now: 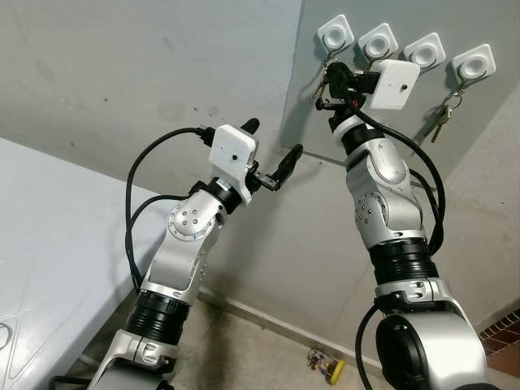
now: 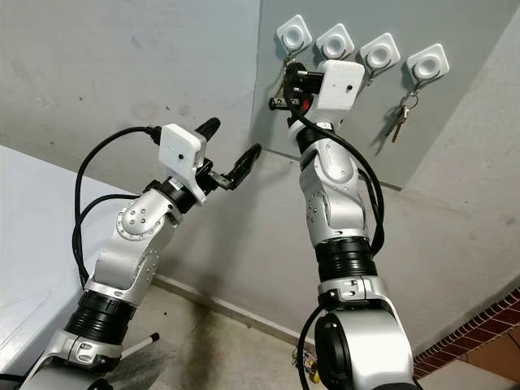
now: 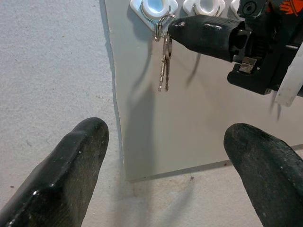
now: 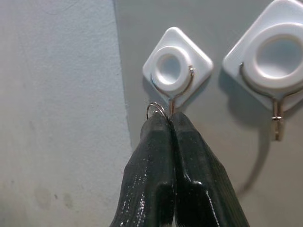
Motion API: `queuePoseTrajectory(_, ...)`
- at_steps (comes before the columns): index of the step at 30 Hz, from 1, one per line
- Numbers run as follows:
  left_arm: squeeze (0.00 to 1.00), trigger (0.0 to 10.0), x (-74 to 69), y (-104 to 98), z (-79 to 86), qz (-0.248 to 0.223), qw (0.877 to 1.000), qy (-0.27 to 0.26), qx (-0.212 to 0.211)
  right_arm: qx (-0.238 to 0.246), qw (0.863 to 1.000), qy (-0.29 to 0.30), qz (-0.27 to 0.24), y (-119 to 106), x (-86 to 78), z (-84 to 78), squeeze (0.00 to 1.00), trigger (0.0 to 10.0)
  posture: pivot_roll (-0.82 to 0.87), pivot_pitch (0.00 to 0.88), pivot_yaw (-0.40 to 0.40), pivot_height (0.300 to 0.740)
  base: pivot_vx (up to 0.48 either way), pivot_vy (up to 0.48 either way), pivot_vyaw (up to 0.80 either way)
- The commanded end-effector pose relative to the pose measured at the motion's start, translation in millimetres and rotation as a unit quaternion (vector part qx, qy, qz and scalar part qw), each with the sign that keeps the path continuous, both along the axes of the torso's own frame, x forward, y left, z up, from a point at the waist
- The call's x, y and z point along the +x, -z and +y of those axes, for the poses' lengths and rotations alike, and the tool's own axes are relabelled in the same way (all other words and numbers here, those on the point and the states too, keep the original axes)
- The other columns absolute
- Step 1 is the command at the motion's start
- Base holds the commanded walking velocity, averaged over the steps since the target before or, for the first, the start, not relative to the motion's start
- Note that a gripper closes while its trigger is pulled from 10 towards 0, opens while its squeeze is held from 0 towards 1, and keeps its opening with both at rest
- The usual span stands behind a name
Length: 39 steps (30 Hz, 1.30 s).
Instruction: Hang keys on a hook
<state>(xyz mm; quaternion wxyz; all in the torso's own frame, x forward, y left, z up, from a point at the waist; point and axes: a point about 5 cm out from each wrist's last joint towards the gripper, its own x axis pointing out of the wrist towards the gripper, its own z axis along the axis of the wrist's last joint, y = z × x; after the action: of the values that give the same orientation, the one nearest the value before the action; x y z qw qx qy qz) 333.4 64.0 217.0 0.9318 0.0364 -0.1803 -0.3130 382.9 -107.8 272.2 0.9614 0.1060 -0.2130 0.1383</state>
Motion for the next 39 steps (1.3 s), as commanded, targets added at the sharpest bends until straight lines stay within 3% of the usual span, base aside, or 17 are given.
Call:
queuePoseTrajectory(1,0.0,10.0,-0.7,-7.8,-1.0,-0.012,1.0,0.002,-0.003,0.002,1.0,-0.01,-0.017,-8.4,-2.9,1.9,0.0,10.0,0.01,0.03,-0.07,0.711,0.0,0.0,0.0)
queuePoseTrajectory(13,0.0,10.0,-1.5,-7.7,-0.6,-0.012,1.0,0.001,-0.005,0.011,1.0,-0.012,-0.013,-13.8,-2.6,4.5,0.0,10.0,0.01,0.035,-0.072,0.711,0.0,0.0,0.0)
queuePoseTrajectory(25,0.0,10.0,-2.4,-6.9,1.0,-0.011,1.0,-0.002,-0.005,0.029,0.999,0.016,0.035,-14.6,3.2,4.3,0.0,10.0,0.02,0.04,-0.076,0.711,0.0,0.0,0.0)
queuePoseTrajectory(36,0.0,10.0,-2.3,-7.5,1.2,-0.009,1.0,-0.004,-0.008,0.042,0.998,0.011,0.046,-17.0,3.6,5.4,0.0,10.0,0.02,0.044,-0.077,0.711,0.0,0.0,0.0)
queuePoseTrajectory(37,0.0,10.0,-2.1,-7.7,1.6,-0.008,1.0,-0.004,-0.009,0.051,0.998,0.007,0.047,-16.5,3.2,5.3,0.03,10.0,0.02,0.045,-0.076,0.711,0.0,0.0,0.0)
queuePoseTrajectory(38,0.0,10.0,-2.1,-7.7,2.0,-0.007,1.0,-0.005,-0.011,0.063,0.997,0.001,0.046,-15.8,2.6,5.1,1.0,10.0,0.02,0.045,-0.076,0.711,0.0,0.0,0.0)
queuePoseTrajectory(39,0.0,10.0,-2.1,-7.8,2.1,-0.008,1.0,-0.005,-0.011,0.064,0.997,-0.001,0.045,-15.4,2.1,5.0,1.0,10.0,0.02,0.045,-0.076,0.711,0.0,0.0,0.0)
